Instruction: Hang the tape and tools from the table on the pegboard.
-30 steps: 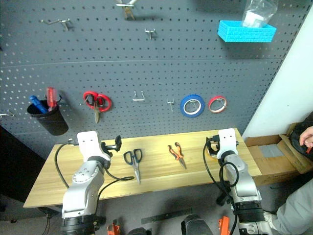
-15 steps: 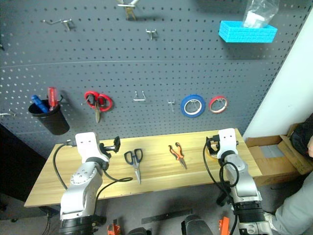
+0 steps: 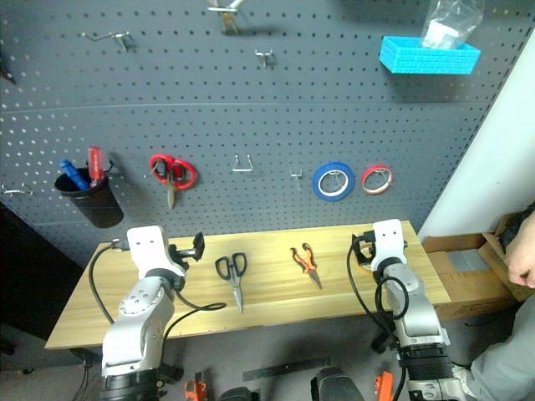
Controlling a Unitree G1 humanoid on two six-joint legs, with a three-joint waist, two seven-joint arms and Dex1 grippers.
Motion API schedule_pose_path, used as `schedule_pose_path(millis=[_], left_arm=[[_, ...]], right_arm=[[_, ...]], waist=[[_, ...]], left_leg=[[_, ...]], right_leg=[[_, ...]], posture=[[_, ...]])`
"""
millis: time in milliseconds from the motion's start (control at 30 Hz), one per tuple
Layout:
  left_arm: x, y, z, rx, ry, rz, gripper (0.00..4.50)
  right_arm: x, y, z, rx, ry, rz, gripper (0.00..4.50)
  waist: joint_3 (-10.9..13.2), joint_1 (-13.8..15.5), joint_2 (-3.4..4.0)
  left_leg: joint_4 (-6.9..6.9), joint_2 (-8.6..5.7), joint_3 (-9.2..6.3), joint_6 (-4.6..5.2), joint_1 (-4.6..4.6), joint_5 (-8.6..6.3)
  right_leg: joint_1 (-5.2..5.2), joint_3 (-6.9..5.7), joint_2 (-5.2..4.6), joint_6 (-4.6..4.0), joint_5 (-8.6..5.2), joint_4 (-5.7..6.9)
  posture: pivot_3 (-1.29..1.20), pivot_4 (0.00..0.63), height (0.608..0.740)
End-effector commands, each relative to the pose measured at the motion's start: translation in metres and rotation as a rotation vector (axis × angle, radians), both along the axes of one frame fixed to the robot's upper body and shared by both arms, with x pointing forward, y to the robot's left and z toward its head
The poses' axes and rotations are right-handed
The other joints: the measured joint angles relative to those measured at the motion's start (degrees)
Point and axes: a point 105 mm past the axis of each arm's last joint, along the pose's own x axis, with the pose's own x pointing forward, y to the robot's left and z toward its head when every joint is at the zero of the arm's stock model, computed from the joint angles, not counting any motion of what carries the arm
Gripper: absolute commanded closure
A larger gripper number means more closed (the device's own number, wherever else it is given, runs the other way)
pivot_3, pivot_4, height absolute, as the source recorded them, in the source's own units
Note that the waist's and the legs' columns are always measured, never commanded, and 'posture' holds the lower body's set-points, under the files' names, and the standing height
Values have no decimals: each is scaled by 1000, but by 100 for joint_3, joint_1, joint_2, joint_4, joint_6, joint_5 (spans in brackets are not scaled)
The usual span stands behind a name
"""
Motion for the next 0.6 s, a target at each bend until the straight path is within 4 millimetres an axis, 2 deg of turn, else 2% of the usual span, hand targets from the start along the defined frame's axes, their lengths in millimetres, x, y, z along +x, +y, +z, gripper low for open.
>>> schedule_pose_path(millis=[33,167,267,333,500,600], left_arm=[[0,-3,19,6,-69,-10,54],[5,-35,24,-36,-63,-158,54],[6,-80,32,-83,-47,-379,54],[2,-109,30,-144,7,-531,54],[3,-150,27,-214,94,-728,54],[6,-159,26,-206,124,-753,54]], right_arm=[[1,-1,19,-5,-59,7,0],[3,-2,21,-23,-38,28,0],[8,-2,18,-67,13,93,0],[11,-4,13,-81,60,129,0],[22,2,5,-48,177,243,0],[31,2,8,-53,200,268,0]], waist=[[0,0,0],[8,15,1],[29,19,5],[48,18,9],[103,-4,17],[200,-15,31]], left_leg=[[0,0,0,0,0,0],[0,0,0,0,0,0],[2,-3,3,0,1,0],[5,-8,6,2,2,1],[-2,-9,13,2,21,1],[1,-10,13,3,32,1]], right_leg=[[0,0,0,0,0,0],[0,1,0,0,0,-1],[2,2,0,-1,-1,-2],[3,1,0,-1,-1,-2],[16,4,5,-1,-1,-1],[17,9,8,-1,-1,5]], posture=[[-42,54,740],[-46,81,740],[-47,94,740],[-48,100,740],[-53,126,740],[-47,156,740]])
